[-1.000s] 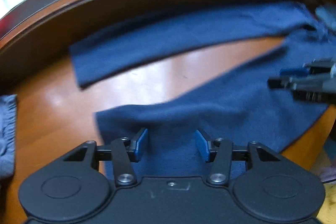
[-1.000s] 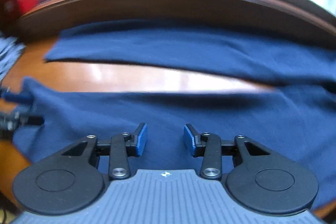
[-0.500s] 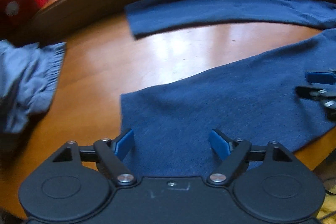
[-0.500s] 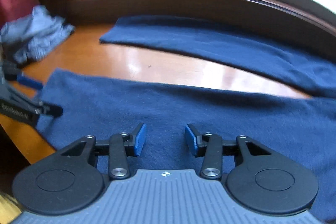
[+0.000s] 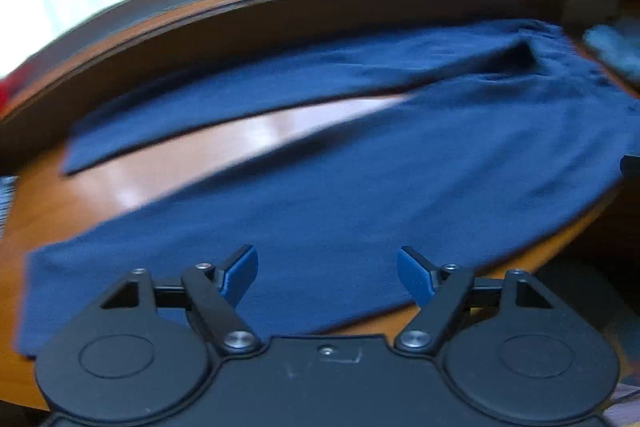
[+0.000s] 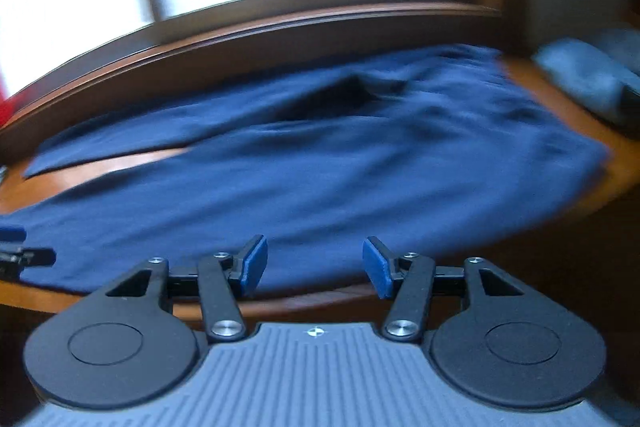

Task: Fold clothes
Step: 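Move both open grippers over the sweatpants waistband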

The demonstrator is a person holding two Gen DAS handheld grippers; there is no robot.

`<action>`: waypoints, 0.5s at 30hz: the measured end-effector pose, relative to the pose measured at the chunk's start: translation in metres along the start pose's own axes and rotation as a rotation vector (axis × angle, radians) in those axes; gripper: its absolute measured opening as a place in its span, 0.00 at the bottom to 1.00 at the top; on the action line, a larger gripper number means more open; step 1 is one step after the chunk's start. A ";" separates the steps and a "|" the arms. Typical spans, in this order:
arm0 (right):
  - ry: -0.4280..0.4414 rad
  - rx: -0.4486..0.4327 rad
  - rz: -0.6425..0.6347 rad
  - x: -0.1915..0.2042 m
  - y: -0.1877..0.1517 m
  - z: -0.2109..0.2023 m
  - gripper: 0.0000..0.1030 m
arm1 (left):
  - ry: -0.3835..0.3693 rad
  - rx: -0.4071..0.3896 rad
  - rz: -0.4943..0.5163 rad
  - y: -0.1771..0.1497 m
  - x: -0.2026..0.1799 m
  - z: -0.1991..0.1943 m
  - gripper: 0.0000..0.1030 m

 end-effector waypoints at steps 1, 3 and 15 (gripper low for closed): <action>-0.032 0.004 0.019 -0.023 0.001 -0.003 0.55 | -0.010 0.003 0.005 0.003 -0.018 0.002 0.72; -0.099 0.020 0.061 -0.066 0.004 -0.005 0.55 | -0.035 0.021 0.013 0.010 -0.056 0.006 0.72; -0.195 0.071 0.206 -0.196 0.042 0.053 0.56 | -0.081 0.064 0.127 0.059 -0.166 0.060 0.75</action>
Point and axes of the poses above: each gripper's, at about its wrist camera, not at the fingertips, and z roughly the way its jaws point, x to its left, y to its top, the point moved 7 cm from there along z, roughly the way its jaws point, and after that the axes turned 2 degrees about z, right-handed, at the moved point
